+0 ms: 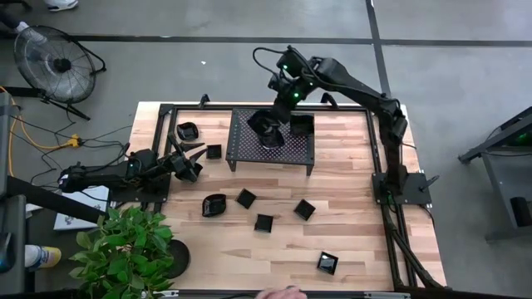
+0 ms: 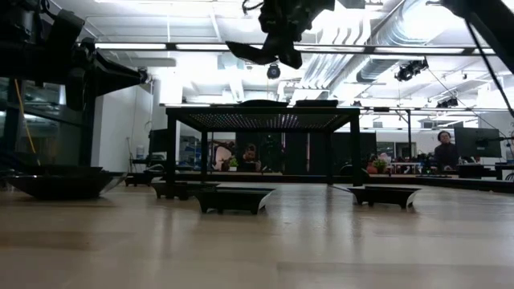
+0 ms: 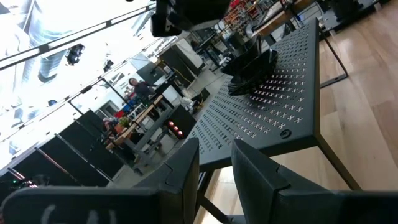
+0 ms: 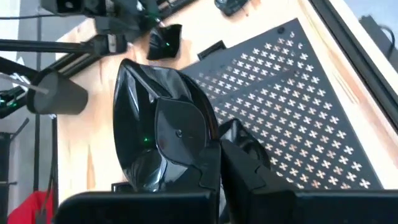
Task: Pick & Place Mini shaped plates
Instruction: Stack the leaf-shaped plate on the leaf-shaped plates on the shelf
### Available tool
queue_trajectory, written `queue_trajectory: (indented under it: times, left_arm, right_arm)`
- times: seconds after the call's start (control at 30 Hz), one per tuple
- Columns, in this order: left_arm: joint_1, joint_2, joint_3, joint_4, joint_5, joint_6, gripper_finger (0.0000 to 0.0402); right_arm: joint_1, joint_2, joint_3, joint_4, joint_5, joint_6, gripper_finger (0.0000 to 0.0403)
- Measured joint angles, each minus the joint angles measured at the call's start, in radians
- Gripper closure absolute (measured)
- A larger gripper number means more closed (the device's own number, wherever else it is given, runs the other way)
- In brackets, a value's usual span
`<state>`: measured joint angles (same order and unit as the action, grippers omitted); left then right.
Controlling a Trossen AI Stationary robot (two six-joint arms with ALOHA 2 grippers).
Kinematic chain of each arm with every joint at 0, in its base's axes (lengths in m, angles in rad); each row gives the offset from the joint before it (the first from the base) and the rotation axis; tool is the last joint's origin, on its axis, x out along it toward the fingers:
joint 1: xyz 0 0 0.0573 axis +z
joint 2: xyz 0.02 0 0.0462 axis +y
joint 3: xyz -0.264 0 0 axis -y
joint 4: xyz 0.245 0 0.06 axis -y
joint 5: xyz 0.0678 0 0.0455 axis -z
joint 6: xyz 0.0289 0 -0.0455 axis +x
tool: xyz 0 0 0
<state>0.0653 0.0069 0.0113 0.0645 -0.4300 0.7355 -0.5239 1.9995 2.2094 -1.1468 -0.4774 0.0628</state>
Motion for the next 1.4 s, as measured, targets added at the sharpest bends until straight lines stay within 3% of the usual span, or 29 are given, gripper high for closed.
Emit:
queue_trajectory:
  times: [0.83, 1.4]
  left_arm:
    - [0.000, 0.000, 0.000, 0.000, 0.000, 0.000, 0.0309]
    - [0.000, 0.000, 0.000, 0.000, 0.000, 0.000, 0.0309]
  right_arm:
    - [-0.037, 0.140, 0.033, -0.166, -0.001, 0.045, 0.0403]
    - [-0.037, 0.149, 0.033, -0.224, -0.016, 0.024, 0.0403]
